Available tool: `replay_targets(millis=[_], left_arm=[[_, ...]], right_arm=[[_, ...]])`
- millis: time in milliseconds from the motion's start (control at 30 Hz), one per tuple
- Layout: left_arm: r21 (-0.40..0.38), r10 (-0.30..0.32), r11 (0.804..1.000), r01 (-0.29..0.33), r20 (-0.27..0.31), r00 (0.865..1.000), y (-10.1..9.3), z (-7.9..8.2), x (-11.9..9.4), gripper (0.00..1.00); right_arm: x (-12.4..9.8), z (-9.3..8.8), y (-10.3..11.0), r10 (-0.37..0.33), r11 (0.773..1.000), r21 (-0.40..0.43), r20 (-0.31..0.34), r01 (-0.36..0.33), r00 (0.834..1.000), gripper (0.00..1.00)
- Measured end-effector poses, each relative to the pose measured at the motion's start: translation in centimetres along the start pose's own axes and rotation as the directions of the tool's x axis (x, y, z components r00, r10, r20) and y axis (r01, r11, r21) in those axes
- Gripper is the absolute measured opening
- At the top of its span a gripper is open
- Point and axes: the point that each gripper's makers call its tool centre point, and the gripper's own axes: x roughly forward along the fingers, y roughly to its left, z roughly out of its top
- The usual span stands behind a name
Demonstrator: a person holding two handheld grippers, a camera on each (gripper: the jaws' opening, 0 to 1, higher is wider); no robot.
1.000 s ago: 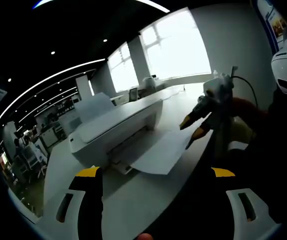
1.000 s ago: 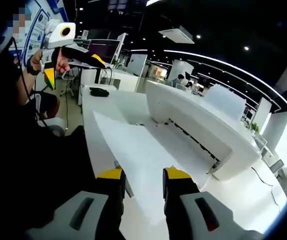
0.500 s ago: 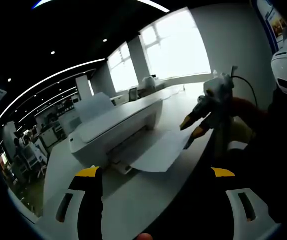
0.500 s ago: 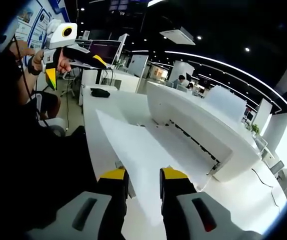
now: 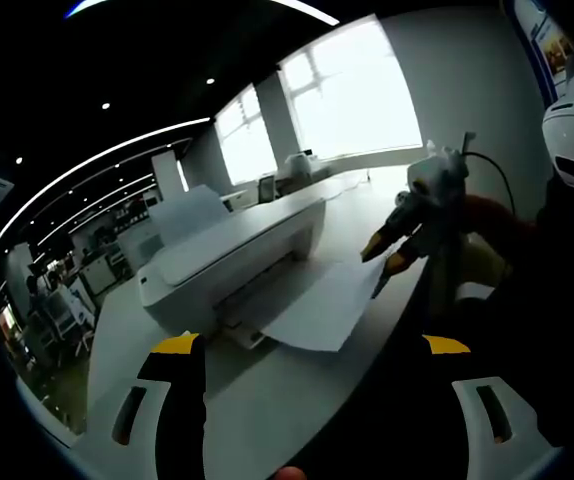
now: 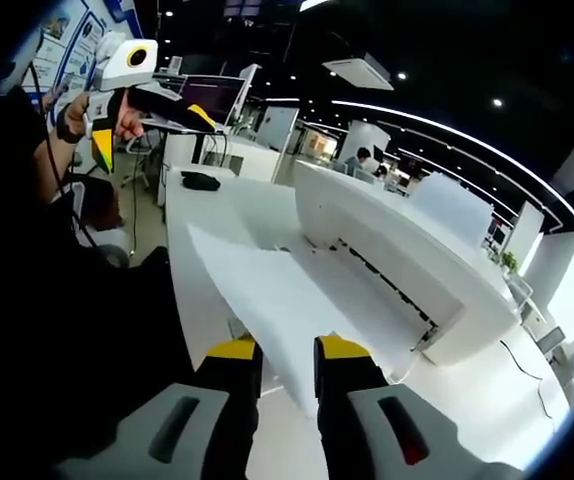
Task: Remove the paper from the printer output slot and place it on top of the printer
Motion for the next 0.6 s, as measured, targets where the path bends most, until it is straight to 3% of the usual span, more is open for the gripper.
replay_targets(millis=[600], left_arm=[[0.0,-0.001,1.0,0.001,-0.001,1.0,-0.03,-0.07,0.06,0.89]], right_arm=[[0.03,-0.06,0.18,0.008,1.0,0.005,0.005,-0.008,1.0,0.13]])
